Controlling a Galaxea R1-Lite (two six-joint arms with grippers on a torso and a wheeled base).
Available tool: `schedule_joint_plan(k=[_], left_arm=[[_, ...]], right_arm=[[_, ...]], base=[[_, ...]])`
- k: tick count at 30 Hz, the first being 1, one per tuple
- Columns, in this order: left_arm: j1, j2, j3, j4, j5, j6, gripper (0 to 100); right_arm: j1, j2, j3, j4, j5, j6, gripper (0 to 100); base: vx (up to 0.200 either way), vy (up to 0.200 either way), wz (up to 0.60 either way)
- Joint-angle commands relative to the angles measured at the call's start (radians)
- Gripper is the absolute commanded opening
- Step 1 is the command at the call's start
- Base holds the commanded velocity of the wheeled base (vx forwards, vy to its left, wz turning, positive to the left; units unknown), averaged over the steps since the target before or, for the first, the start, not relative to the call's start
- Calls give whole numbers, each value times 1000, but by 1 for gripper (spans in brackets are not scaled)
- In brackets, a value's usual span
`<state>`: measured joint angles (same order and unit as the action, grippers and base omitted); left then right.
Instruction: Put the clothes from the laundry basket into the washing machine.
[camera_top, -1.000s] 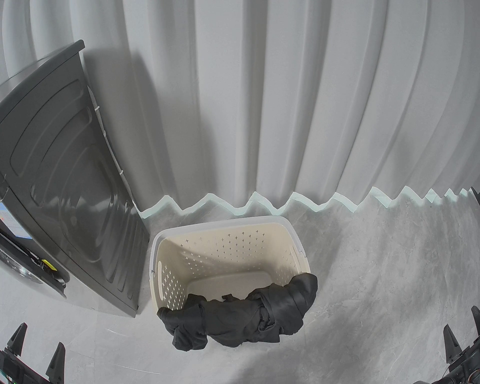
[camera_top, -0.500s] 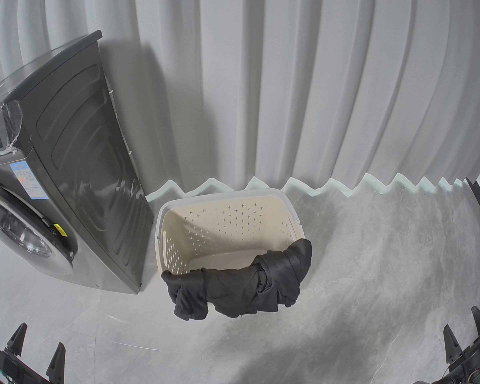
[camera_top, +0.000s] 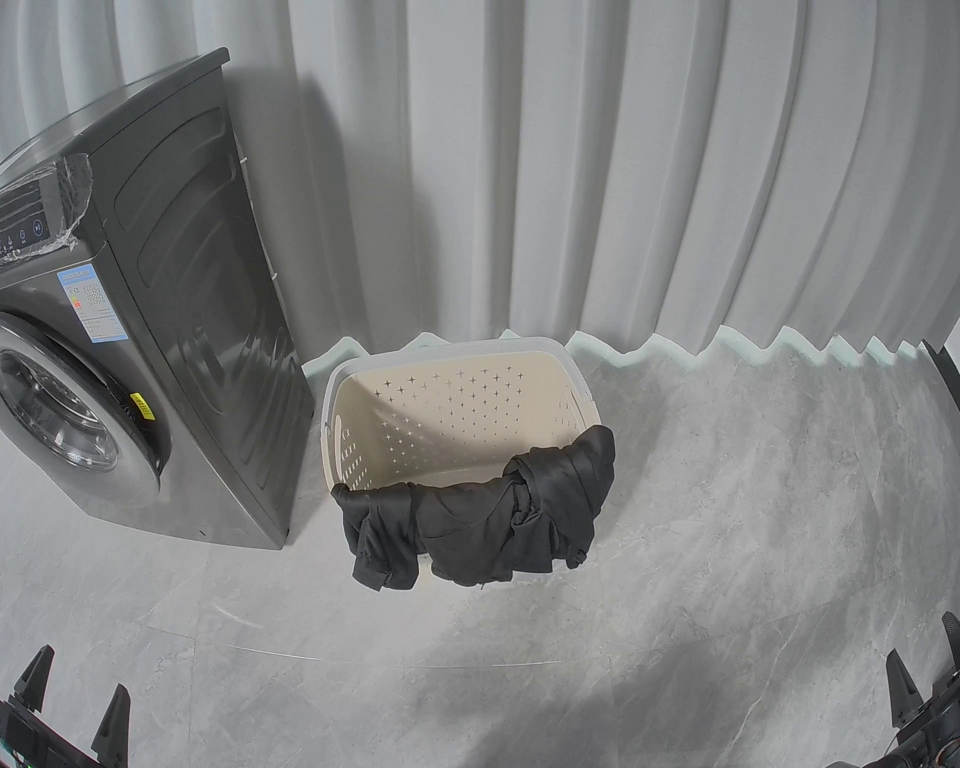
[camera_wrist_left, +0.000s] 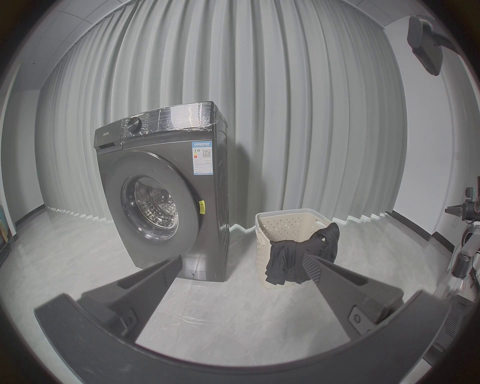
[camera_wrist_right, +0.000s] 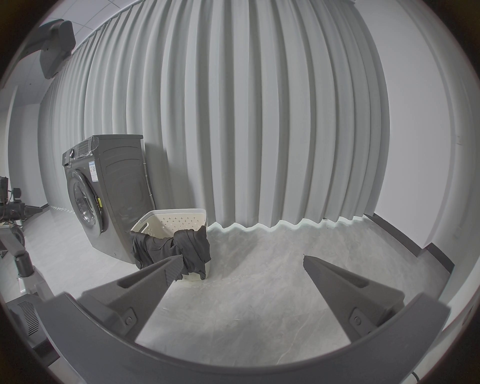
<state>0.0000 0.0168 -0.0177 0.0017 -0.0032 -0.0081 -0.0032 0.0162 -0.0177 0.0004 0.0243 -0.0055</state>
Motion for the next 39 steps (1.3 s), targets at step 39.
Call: schedule_joint_plan(k=[39], left_arm=[[0, -15, 16, 0, 0, -3, 100]], right_arm=[[2, -12, 18, 0, 0, -1, 100]], base=[[0, 154, 0]])
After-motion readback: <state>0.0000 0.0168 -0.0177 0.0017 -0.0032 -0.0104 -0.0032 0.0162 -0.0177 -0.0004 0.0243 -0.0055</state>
